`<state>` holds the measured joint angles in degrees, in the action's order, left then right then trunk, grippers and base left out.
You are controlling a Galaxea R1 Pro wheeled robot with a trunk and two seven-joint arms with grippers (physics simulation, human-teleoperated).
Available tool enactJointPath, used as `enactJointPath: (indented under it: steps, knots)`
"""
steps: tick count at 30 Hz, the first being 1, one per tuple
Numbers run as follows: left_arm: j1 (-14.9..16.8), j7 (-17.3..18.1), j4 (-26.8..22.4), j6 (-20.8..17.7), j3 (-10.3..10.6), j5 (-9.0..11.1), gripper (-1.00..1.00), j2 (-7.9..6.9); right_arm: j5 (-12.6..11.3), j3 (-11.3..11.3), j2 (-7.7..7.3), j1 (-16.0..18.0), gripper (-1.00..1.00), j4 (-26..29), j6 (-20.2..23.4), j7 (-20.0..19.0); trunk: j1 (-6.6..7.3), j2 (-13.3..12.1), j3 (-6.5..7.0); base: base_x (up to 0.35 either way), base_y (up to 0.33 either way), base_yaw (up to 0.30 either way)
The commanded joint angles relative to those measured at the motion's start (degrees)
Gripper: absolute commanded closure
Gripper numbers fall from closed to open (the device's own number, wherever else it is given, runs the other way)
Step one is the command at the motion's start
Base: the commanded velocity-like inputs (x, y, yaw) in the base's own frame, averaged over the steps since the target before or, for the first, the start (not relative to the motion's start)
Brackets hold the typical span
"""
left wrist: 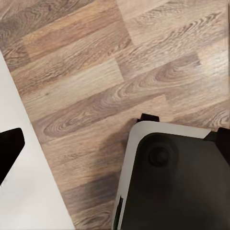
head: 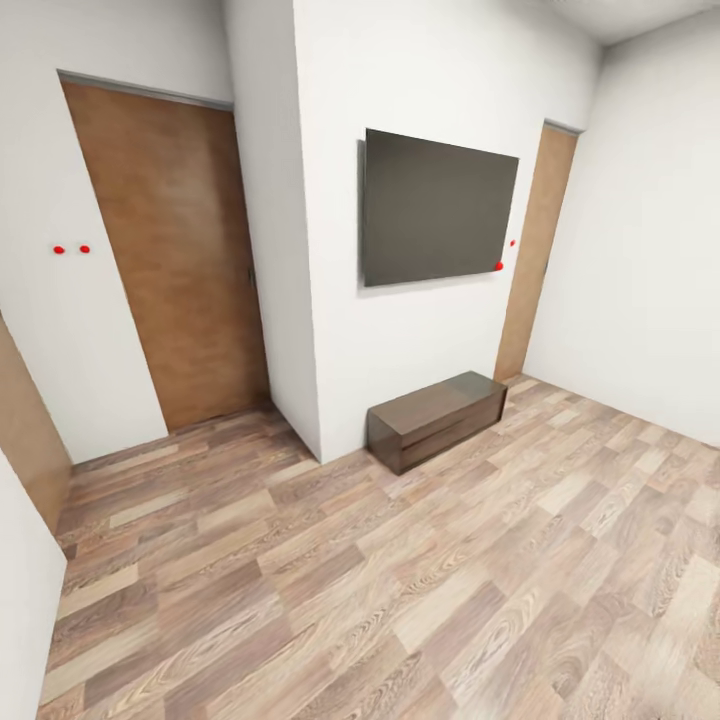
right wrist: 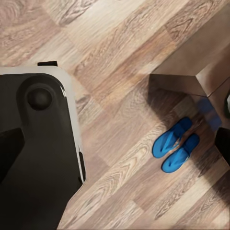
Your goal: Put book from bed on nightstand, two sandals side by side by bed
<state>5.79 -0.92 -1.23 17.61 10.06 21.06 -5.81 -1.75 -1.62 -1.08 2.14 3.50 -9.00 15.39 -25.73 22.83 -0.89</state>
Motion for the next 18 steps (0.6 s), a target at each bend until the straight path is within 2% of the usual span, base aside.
enactJointPath:
  steps: [1, 9, 18]
  knots:
    - [0.0, -0.1, 0.0, 0.1, 0.5, 0.4, -1.00, 0.00, -0.2, -0.1, 0.01, 0.1, -1.00, -0.1, -0.3, 0.0, -0.06, 0.1, -0.09, 0.261, 0.131, -0.295]
    - [0.0, -0.1, 0.0, 0.1, 0.5, 0.4, -1.00, 0.01, -0.2, -0.1, 0.06, 0.1, -1.00, -0.1, -0.3, 0.0, -0.06, 0.1, -0.09, 0.267, 0.105, -0.295]
    - [0.0, -0.1, 0.0, 0.2, 0.5, 0.4, -1.00, 0.01, -0.2, -0.1, 0.07, 0.1, -1.00, -0.1, -0.3, 0.0, -0.06, 0.1, 0.08, 0.243, 0.039, -0.293]
